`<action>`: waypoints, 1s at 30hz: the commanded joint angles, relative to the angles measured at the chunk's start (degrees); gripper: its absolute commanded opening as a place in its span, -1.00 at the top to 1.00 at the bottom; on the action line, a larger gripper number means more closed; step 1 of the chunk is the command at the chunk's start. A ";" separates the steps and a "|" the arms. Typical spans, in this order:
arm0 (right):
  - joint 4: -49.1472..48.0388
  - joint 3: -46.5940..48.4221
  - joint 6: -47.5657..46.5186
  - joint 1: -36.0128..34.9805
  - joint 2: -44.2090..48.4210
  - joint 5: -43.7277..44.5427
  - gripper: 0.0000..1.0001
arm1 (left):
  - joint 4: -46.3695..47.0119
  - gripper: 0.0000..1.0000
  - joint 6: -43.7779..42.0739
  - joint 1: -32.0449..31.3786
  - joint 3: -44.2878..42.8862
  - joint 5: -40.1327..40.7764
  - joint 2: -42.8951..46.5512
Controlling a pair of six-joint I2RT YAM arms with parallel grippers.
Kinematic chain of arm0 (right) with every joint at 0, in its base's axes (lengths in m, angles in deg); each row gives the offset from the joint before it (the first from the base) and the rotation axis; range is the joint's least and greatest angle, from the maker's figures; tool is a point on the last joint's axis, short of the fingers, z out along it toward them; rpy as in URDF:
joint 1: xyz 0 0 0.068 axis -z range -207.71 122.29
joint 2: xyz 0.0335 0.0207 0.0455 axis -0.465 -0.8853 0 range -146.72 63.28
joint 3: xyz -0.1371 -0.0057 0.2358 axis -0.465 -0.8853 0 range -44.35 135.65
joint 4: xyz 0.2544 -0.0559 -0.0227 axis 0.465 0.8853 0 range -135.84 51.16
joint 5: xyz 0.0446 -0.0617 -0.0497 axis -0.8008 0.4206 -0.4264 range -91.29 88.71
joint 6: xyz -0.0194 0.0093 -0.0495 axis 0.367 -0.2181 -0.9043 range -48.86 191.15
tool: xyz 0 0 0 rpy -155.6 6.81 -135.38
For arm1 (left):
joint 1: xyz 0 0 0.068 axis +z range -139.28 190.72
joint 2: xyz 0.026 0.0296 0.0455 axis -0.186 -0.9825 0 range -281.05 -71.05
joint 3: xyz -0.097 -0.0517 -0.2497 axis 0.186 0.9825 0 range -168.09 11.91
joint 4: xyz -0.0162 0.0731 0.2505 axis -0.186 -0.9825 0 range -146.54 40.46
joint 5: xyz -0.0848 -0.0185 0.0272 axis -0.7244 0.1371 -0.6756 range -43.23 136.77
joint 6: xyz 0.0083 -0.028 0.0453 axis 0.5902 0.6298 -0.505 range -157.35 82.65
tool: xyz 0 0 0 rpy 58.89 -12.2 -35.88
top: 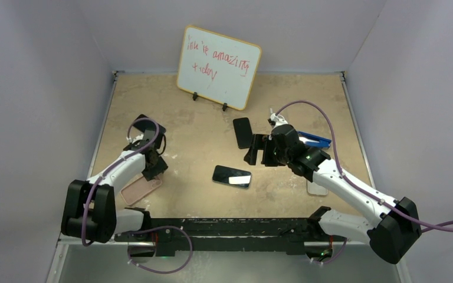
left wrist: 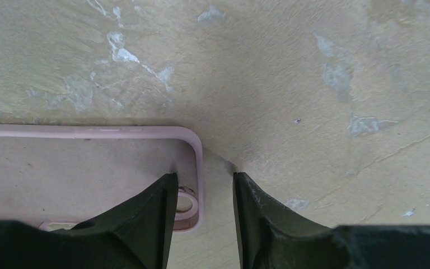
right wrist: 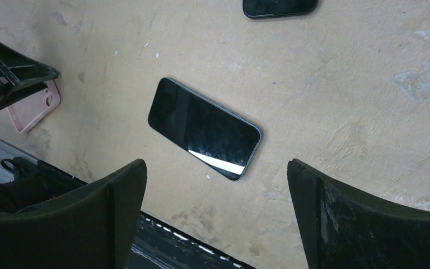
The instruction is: Put the phone into the phone case
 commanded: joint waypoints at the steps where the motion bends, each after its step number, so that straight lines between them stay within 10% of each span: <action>1: -0.85 -0.65 -0.12 0.05 0.42 -0.36 -0.90 | 3.23 0.17 -1.57 0.09 1.02 -1.95 -1.77; 10: -1.86 -2.16 -1.68 0.05 1.24 -0.93 -0.91 | 8.37 0.99 -5.94 -0.44 1.66 -9.98 -1.45; 30: -16.75 -8.37 -28.70 -5.48 -1.77 -2.38 -0.97 | 22.36 1.00 -13.57 -15.38 2.19 -32.40 -2.93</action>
